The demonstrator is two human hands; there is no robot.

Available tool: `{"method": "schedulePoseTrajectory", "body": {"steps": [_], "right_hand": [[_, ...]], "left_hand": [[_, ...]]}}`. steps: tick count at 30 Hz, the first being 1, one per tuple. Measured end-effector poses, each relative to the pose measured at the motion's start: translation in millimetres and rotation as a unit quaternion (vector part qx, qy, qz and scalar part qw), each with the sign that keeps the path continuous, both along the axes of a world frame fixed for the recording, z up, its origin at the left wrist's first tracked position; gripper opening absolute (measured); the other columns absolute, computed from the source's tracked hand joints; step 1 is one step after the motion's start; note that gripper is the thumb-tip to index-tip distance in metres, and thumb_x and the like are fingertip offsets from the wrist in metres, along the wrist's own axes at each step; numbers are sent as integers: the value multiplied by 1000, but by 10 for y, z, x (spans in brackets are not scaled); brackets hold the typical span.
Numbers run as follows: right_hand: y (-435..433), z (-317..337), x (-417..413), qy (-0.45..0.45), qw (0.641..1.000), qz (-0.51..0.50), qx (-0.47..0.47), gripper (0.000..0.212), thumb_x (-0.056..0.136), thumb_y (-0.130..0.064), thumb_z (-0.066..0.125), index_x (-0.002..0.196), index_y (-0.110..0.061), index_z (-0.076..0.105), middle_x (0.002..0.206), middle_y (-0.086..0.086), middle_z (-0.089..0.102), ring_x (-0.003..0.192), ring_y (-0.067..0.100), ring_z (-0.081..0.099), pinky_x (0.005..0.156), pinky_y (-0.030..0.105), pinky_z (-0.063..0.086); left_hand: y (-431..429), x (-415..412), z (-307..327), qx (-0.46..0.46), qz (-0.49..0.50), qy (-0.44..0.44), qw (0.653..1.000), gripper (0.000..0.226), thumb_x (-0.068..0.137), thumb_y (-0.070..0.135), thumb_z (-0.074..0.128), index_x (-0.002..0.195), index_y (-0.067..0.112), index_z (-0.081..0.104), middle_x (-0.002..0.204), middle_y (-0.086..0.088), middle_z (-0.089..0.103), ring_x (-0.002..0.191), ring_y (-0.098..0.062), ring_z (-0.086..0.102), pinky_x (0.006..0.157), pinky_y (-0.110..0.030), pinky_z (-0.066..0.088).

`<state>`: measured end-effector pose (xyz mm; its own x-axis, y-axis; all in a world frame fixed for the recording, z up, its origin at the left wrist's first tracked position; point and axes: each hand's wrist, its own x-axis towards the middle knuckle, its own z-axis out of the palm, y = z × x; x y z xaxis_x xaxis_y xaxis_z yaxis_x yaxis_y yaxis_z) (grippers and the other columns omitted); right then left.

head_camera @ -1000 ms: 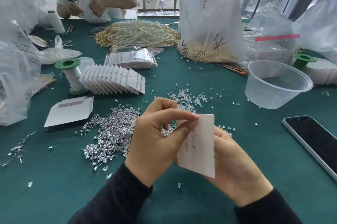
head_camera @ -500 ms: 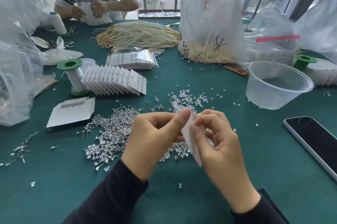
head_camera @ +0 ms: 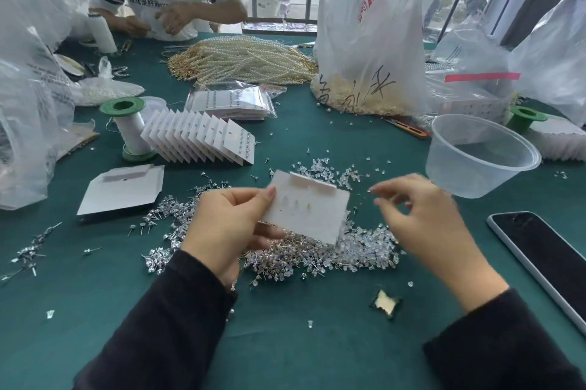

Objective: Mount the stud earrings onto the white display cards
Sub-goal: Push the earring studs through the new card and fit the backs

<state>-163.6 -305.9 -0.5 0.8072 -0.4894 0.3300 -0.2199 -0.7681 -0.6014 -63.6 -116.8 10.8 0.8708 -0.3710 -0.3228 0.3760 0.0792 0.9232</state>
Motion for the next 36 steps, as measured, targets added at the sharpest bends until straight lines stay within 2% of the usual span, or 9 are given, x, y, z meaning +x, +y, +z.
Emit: {"method": "schedulePoseTrajectory", "body": {"steps": [3, 8, 11, 17, 22, 25, 28, 33, 36], "right_hand": [[-24, -148, 19, 135, 990, 33, 3, 15, 82, -19, 68, 96, -22, 72, 87, -7, 58, 78, 7, 52, 66, 9, 31], [38, -227, 81, 99, 994, 31, -18, 3, 78, -15, 71, 79, -18, 72, 80, -4, 60, 69, 3, 51, 62, 13, 31], [43, -237, 73, 99, 994, 32, -35, 8, 77, -16, 72, 70, -17, 67, 76, -5, 59, 69, 9, 53, 63, 20, 35], [75, -258, 110, 126, 990, 41, -38, 9, 80, -14, 62, 72, -17, 66, 78, -6, 57, 71, 13, 52, 70, 27, 39], [96, -252, 142, 147, 987, 44, -47, 9, 79, -14, 57, 72, -19, 59, 81, -3, 56, 73, 17, 52, 77, 32, 42], [86, -245, 127, 149, 987, 48, -41, 9, 77, -14, 57, 70, -19, 55, 79, -4, 56, 72, 15, 51, 73, 27, 38], [56, -225, 79, 125, 991, 38, -7, 10, 74, -12, 60, 68, -19, 56, 70, -7, 57, 63, 8, 49, 57, 16, 35], [6, -194, -10, 58, 994, 30, 91, 17, 71, -6, 65, 62, -19, 58, 55, -3, 57, 48, 6, 44, 49, 17, 37], [-14, -203, -19, 50, 990, 38, 123, 18, 74, -5, 66, 67, -22, 63, 58, -5, 61, 51, 6, 49, 52, 17, 41]], "left_hand": [[-7, -1, -16, 7, 16, -34, 999, 11, 79, 13, 67, 77, 3, 64, 61, -5, 67, 31, -12, 51, 29, -12, 34], [-17, 8, -19, -14, 19, -7, 1000, 11, 82, 9, 63, 77, 0, 62, 50, -7, 66, 37, -18, 59, 33, -16, 45], [-7, 11, -10, -17, 24, 2, 1000, 10, 85, 7, 60, 81, -2, 60, 67, -17, 67, 45, -25, 65, 38, -20, 50], [-15, -4, -9, -12, 15, -15, 1000, 7, 86, 2, 57, 80, -1, 60, 82, -20, 63, 50, -28, 67, 40, -20, 52], [-42, -34, -30, -12, 11, -25, 1000, 11, 86, 2, 57, 75, 0, 58, 73, -20, 65, 46, -27, 66, 38, -19, 50], [-57, -52, -43, -1, 5, -39, 999, 11, 85, 2, 58, 74, 1, 59, 68, -18, 65, 46, -27, 66, 37, -20, 49], [-62, -65, -47, 6, 1, -46, 999, 10, 86, 3, 58, 76, 0, 58, 70, -19, 65, 44, -24, 65, 37, -20, 50], [-86, -85, -91, 15, -14, -47, 999, 10, 87, 4, 57, 77, 0, 60, 55, -12, 68, 45, -26, 65, 37, -21, 51], [-95, -105, -101, 23, -18, -50, 998, 11, 87, 4, 58, 77, 1, 61, 65, -17, 68, 47, -27, 66, 38, -21, 51]]}}
